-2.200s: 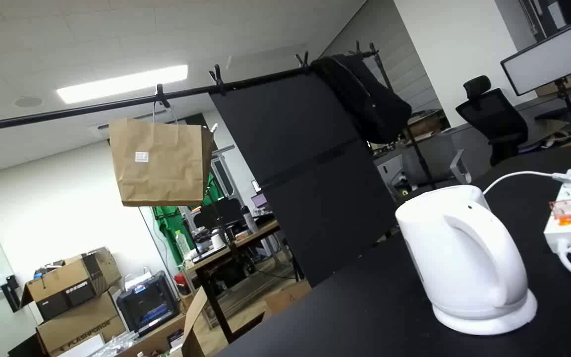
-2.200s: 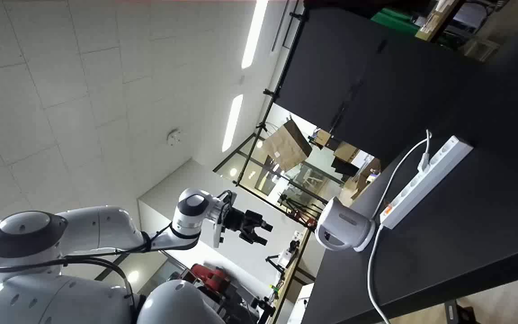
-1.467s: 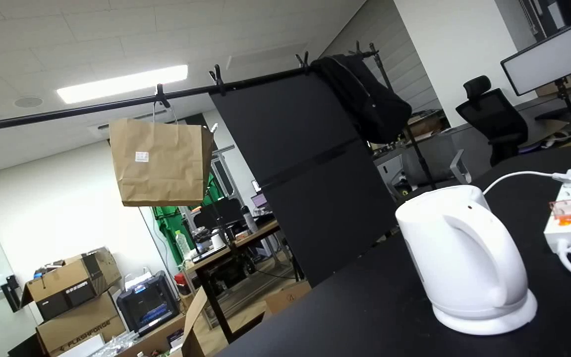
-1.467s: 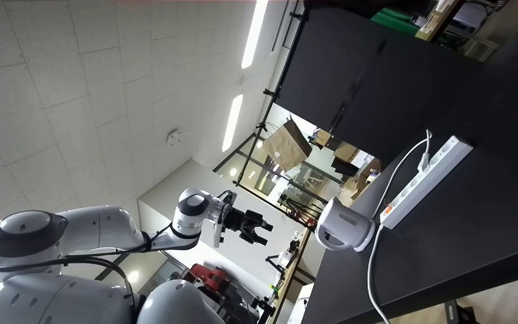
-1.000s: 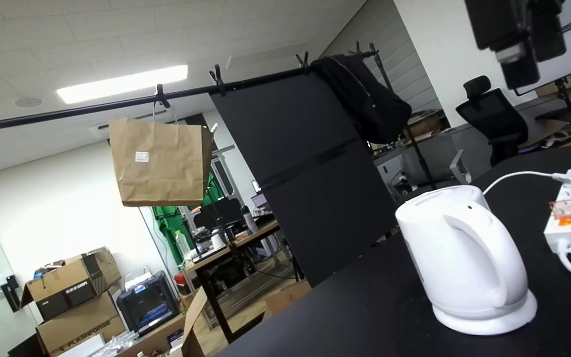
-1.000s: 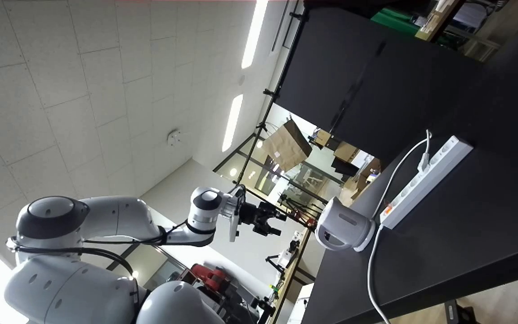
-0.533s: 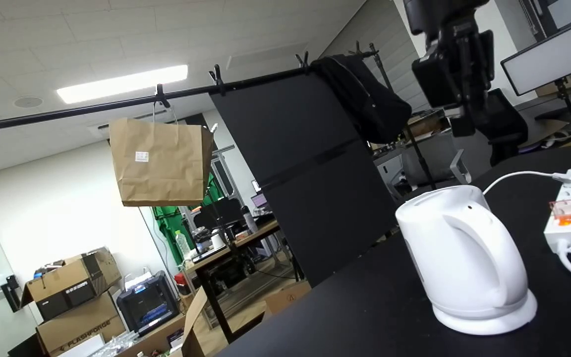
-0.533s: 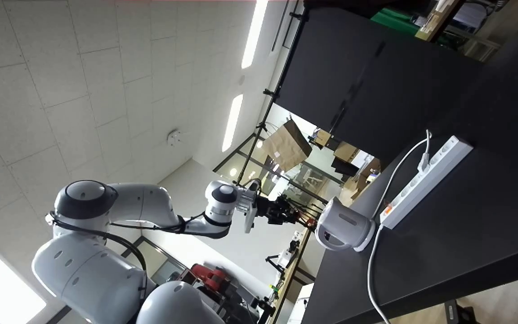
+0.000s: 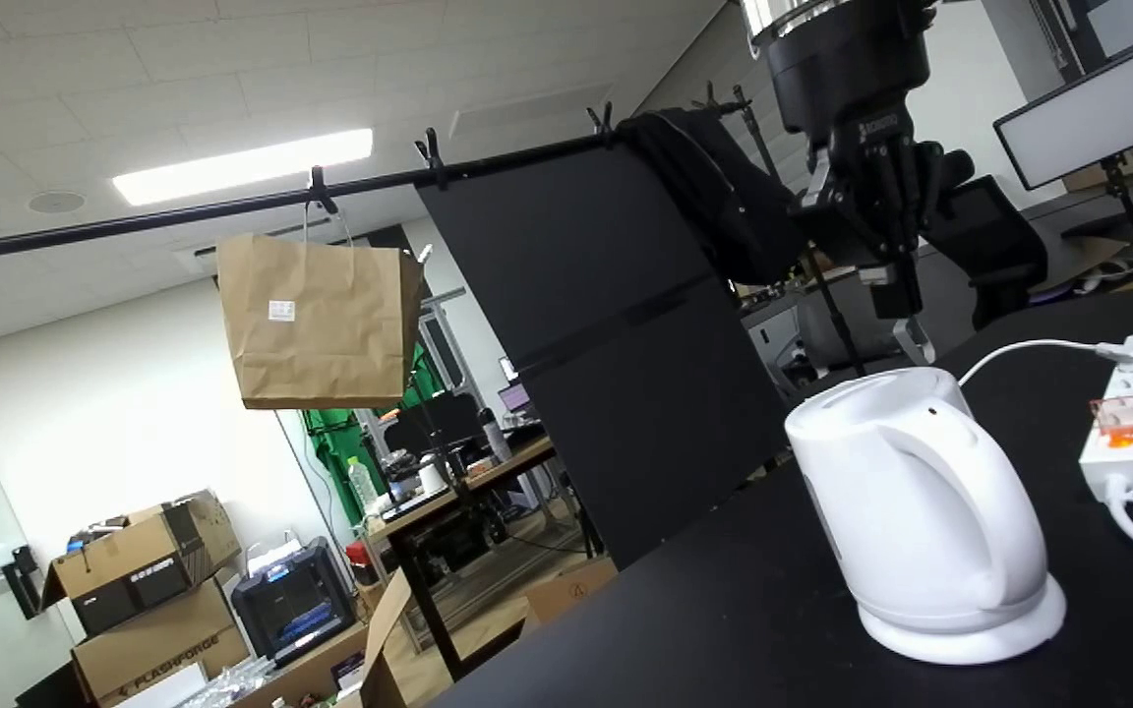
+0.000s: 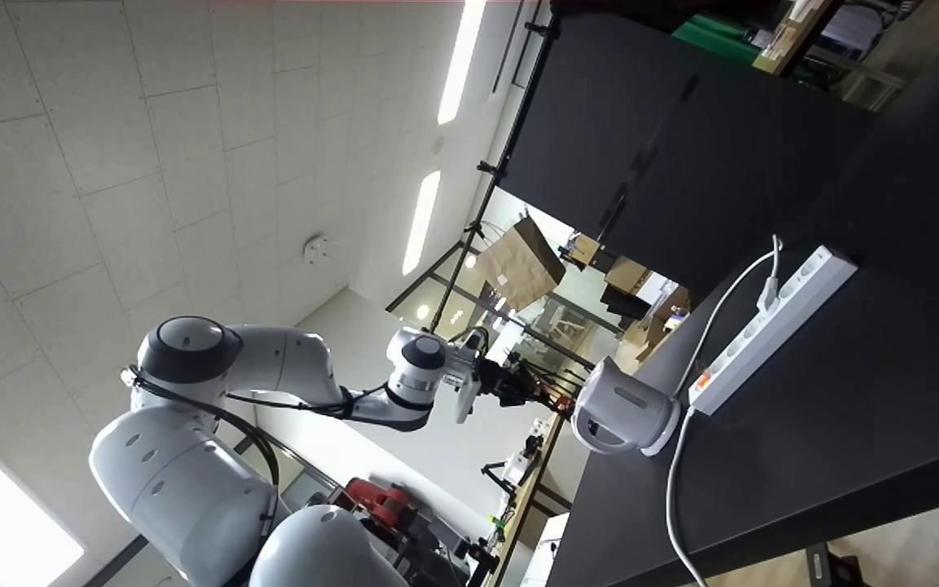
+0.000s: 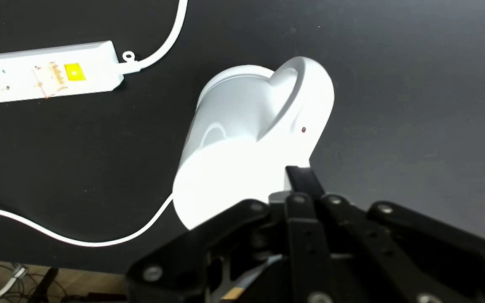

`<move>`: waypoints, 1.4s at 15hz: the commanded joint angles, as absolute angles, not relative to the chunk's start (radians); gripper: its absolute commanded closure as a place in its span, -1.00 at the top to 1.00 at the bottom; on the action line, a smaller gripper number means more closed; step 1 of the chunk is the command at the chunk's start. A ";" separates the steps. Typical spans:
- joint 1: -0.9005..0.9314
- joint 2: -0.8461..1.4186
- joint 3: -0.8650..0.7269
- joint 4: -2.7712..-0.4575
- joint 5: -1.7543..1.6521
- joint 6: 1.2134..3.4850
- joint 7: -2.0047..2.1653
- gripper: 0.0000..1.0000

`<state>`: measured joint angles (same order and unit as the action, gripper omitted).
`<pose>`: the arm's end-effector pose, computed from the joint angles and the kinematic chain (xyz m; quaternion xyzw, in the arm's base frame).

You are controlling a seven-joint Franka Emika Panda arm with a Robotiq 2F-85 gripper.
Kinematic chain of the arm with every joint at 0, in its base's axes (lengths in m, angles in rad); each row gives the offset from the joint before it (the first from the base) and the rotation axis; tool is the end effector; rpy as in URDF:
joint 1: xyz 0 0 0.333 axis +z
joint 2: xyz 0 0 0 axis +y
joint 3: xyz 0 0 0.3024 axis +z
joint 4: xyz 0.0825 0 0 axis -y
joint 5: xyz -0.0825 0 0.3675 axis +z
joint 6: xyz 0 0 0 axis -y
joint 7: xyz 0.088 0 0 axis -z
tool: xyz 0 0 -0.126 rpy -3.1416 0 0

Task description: Switch on the electric kettle

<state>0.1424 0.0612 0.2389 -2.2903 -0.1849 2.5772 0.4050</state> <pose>0.4951 0.1997 0.3275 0.9905 0.0591 0.1243 0.0034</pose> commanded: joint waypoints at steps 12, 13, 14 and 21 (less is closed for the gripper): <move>0.229 0.139 0.165 -2.278 -0.198 2.605 0.510 -1.00; 0.232 0.140 0.162 -2.280 -0.203 2.620 0.512 -1.00; 0.234 0.142 0.160 -2.280 -0.204 2.628 0.512 -1.00; 0.251 0.166 0.146 -2.282 -0.196 2.656 0.511 -1.00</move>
